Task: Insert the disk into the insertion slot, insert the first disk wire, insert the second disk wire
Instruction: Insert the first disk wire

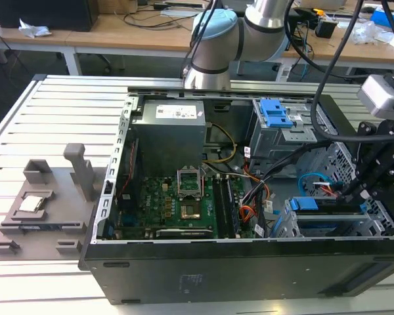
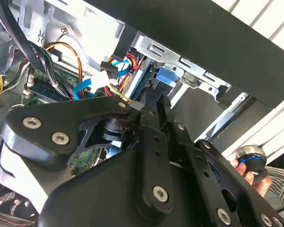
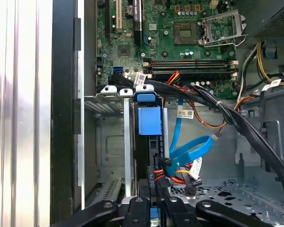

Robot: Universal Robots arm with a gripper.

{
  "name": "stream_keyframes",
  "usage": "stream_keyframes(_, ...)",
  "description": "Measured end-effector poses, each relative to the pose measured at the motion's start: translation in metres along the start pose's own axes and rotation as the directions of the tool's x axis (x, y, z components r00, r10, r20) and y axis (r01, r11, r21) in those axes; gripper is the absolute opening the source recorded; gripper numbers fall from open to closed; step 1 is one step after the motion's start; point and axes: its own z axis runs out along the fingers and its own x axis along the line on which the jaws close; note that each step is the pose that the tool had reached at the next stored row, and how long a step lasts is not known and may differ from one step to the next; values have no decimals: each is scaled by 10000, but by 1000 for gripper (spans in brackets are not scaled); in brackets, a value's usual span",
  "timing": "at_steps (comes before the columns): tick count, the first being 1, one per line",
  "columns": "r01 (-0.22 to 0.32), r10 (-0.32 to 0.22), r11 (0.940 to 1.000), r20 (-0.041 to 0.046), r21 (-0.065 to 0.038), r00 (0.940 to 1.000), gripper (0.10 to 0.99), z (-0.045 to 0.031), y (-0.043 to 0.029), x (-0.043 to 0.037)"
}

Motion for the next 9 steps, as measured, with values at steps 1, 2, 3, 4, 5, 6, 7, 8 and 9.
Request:
stream_keyframes(1,1,-1,10000,1,-3,10000,180,4,-2,-13)
stream_keyframes(2,1,-1,10000,4,-5,10000,180,8,-3,-25)
stream_keyframes(3,2,-2,10000,8,-8,10000,180,14,-6,-55)
stream_keyframes(4,2,-2,10000,9,-11,10000,180,16,-8,-66)
stream_keyframes(5,2,-2,10000,11,-14,10000,180,20,-11,-77)
stream_keyframes(6,2,-2,10000,12,-20,10000,180,26,-17,-84)
stream_keyframes(7,0,0,10000,8,-23,10000,180,29,-22,-84)
stream_keyframes(8,1,-1,10000,11,-26,10000,180,35,-25,-84)
stream_keyframes(9,1,-1,10000,11,-27,10000,180,39,-26,-85)
